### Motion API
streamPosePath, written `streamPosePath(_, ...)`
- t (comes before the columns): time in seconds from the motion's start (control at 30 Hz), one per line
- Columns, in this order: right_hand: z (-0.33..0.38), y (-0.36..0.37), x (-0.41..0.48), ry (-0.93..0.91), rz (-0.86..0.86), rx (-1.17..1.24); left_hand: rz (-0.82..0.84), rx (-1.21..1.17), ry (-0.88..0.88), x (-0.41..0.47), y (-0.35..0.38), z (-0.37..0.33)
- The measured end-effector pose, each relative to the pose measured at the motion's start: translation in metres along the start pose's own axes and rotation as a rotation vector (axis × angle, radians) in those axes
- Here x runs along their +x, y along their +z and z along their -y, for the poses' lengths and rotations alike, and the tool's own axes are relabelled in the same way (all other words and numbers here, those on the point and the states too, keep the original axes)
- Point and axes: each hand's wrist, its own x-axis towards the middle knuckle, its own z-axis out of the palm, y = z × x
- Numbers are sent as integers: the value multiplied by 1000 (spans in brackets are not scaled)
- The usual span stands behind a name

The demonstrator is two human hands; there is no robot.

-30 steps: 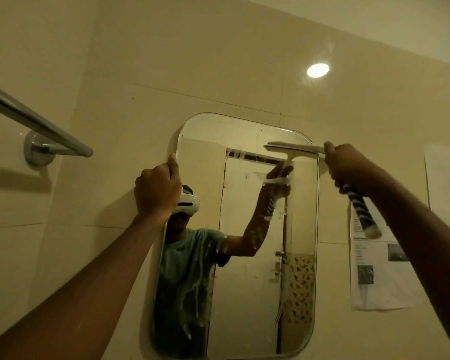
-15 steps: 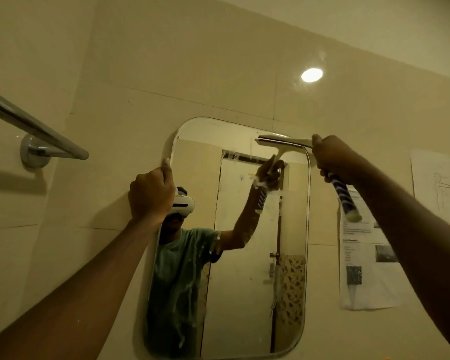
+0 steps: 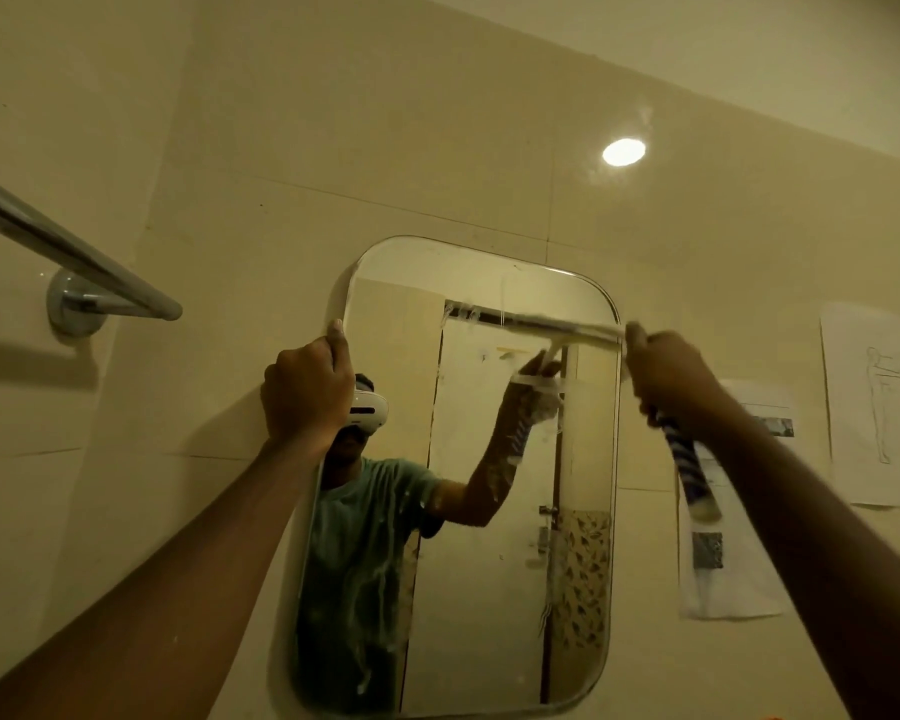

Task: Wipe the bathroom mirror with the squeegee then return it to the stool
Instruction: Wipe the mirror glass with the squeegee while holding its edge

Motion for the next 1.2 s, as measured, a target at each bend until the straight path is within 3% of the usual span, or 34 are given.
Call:
streamPosePath(0.17,11,0,25,22,-25,52,-5,12,17,-1,1,0)
streamPosePath(0.43,-58,40,-70,43,96,38,37,25,45,0,-6,0)
streamPosePath(0.7,-10,6,3,0,-24,66,62,57,58,-9,-5,7)
streamPosePath(0.83,-29,27,-17,-62,3,40,51,69,53,-17,-6,10)
streamPosePath(1.03,-67,43,-71,69,114,42,53,41,58,-18,-6,8)
streamPosePath(1.2,-17,13,-4,-45,-43,78,19,57,62,-20,-2,11)
